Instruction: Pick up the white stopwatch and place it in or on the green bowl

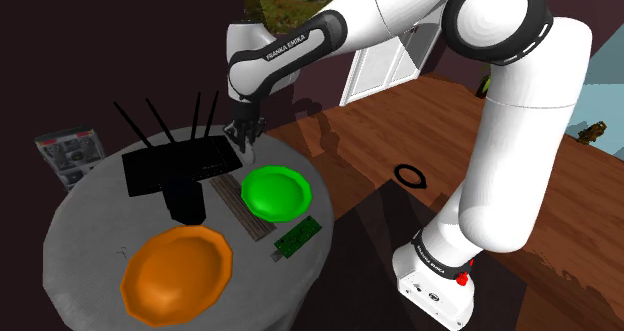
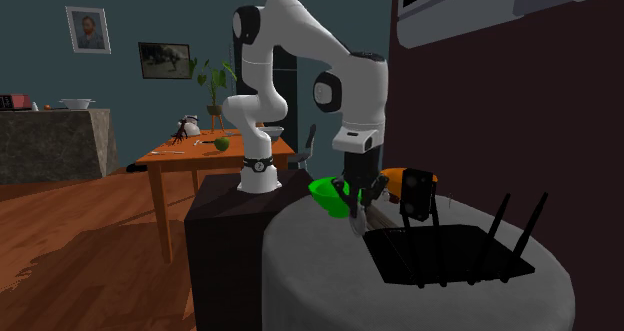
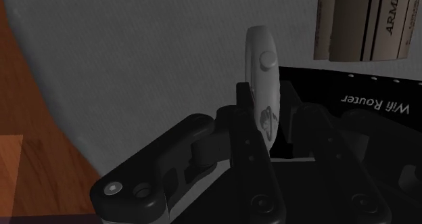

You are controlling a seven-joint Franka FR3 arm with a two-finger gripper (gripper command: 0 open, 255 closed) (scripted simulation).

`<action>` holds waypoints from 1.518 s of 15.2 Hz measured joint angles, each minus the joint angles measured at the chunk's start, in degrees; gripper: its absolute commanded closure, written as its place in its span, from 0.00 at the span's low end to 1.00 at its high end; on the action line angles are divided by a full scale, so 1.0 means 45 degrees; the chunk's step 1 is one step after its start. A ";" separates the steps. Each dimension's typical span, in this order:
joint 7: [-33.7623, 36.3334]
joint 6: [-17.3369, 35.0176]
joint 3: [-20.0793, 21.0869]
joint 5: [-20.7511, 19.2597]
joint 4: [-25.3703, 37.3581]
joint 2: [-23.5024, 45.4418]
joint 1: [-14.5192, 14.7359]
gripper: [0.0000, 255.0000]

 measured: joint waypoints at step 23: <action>-0.0114 -0.3387 0.0161 0.0408 0.1448 -0.1973 -0.0145 1.00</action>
